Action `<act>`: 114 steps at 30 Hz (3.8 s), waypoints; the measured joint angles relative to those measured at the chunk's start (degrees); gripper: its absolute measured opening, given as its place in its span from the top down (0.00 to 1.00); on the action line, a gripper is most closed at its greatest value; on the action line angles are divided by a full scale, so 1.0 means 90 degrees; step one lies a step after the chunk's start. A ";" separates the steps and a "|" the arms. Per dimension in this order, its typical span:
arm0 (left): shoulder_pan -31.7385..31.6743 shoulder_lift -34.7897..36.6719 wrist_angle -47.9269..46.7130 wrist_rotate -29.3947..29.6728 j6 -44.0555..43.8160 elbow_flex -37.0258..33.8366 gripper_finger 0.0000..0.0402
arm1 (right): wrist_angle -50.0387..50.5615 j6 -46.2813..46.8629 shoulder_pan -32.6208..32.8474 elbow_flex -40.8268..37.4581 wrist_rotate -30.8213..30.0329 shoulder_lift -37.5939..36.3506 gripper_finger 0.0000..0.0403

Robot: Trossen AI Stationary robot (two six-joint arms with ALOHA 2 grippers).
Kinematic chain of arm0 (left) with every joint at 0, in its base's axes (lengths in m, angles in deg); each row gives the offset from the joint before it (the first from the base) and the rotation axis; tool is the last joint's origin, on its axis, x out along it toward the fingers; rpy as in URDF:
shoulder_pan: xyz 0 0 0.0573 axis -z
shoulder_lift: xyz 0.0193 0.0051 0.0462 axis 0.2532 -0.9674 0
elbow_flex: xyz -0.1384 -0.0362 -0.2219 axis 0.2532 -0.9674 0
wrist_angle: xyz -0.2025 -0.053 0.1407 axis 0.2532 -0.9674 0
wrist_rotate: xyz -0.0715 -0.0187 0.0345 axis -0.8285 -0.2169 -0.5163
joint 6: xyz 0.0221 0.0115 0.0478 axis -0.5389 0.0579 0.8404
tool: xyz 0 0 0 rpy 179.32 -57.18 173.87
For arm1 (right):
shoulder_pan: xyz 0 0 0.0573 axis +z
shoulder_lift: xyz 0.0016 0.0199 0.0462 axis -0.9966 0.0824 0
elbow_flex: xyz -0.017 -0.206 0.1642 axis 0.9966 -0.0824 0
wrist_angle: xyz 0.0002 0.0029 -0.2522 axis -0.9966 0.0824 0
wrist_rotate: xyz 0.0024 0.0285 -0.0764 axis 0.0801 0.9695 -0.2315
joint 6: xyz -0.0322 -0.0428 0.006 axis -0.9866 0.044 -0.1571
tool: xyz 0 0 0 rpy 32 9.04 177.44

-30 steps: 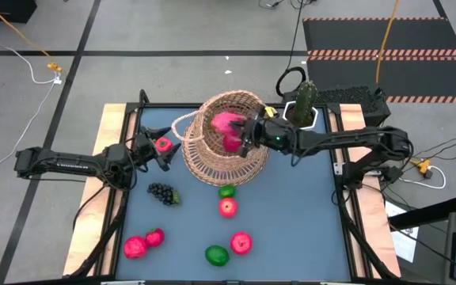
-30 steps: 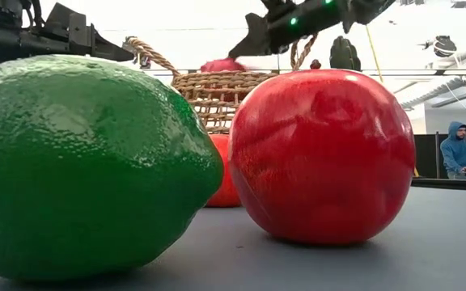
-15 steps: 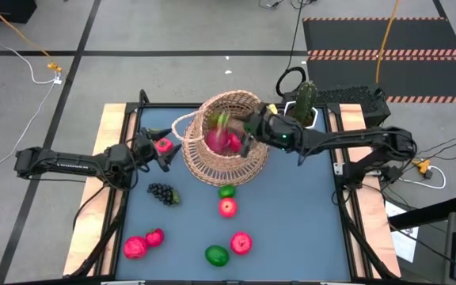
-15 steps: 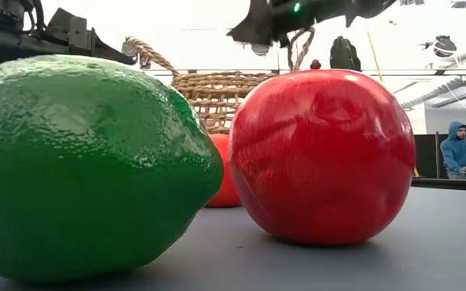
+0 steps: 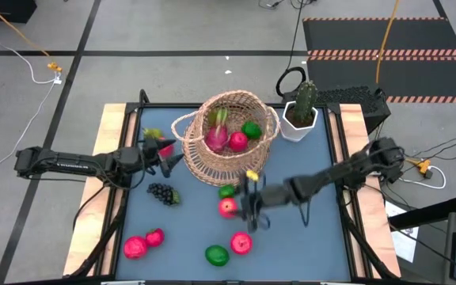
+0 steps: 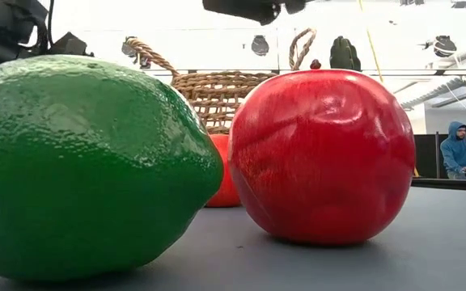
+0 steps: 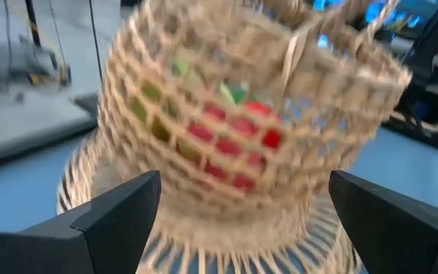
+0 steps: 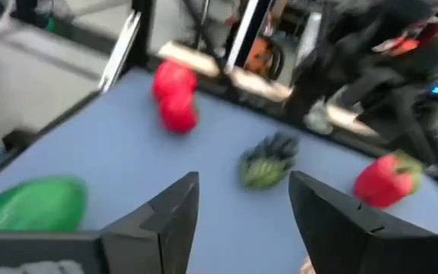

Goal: Build produce basket
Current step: Put the top apple into the basket

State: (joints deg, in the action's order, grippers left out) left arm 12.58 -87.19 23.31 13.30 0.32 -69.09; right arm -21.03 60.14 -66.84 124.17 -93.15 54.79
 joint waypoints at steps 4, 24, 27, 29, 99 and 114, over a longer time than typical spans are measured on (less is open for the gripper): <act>0.0184 0.0000 -0.0539 -0.0167 -0.0347 0.0000 0.05 | 0.0084 0.0452 0.0367 -0.0001 -0.0617 0.0448 0.45; 0.0677 0.0000 -0.1116 -0.0157 -0.0568 0.0000 0.05 | -0.0616 0.2832 -0.0008 -0.1039 -0.1539 0.0678 0.14; 0.0677 0.0000 -0.1196 -0.0154 -0.0582 -0.0002 0.05 | -0.0982 0.3040 0.0009 -0.1288 -0.1390 0.0755 0.12; 0.0677 0.0000 -0.1183 -0.0152 -0.0653 -0.0002 0.05 | -0.1151 0.3179 0.0051 -0.1304 -0.1192 0.0913 0.12; 0.0651 0.0000 -0.1345 0.1033 -0.0625 -0.0002 0.05 | 0.2031 0.0106 -0.1923 0.2174 -0.1851 0.0616 0.23; 0.0646 0.0000 -0.0751 0.1150 -0.0032 -0.0002 0.05 | 0.3209 0.0685 -0.3194 0.2076 -0.2054 0.0715 0.11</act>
State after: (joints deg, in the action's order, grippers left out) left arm 18.40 -87.19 16.55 23.65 0.03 -69.11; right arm 7.85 66.30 -95.59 142.85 -111.63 61.23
